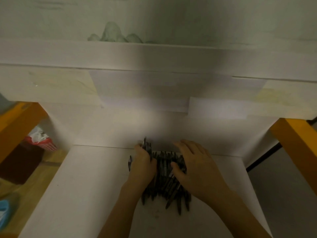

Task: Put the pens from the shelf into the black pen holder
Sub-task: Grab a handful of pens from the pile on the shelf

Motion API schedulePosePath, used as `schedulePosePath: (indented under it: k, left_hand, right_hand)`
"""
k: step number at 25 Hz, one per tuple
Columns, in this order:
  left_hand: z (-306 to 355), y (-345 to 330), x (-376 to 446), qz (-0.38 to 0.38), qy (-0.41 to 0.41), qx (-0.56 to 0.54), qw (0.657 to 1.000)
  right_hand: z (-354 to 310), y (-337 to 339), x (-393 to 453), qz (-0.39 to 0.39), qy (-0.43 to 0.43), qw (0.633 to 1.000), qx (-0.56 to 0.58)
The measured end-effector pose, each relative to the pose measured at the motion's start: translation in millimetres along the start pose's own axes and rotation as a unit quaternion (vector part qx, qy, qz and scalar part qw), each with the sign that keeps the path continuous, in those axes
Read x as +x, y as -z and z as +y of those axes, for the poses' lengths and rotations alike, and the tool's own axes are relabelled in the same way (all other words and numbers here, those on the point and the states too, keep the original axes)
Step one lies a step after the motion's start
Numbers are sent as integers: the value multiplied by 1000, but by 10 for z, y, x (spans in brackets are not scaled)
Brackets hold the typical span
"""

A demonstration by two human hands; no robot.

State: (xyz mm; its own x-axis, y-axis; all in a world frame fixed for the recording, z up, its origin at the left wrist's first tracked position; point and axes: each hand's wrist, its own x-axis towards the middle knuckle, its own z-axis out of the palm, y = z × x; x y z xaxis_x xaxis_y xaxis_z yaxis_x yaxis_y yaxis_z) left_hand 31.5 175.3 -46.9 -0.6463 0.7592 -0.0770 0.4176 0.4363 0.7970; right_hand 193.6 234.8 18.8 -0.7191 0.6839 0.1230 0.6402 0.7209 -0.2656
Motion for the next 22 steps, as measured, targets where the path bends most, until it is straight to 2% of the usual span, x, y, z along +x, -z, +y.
schedulePosePath:
  k: [5,13,17,22]
  left_hand:
    - [86,259,-83,-6,-35,11,999]
    - [503,625,-364,2,-85,-77,993]
    - [844,637,-639,-52,-103,-114,987]
    - [1584,475,-1192,-124,-181,-107,970]
  right_hand:
    - [-119,111,-36,22,1,1000,-9]
    - [-269,408,-291,74,-13,997,-27]
    - [-223,757,-652,114,-37,991,-55]
    - [33,1342,-1283,197,-80,973,-88]
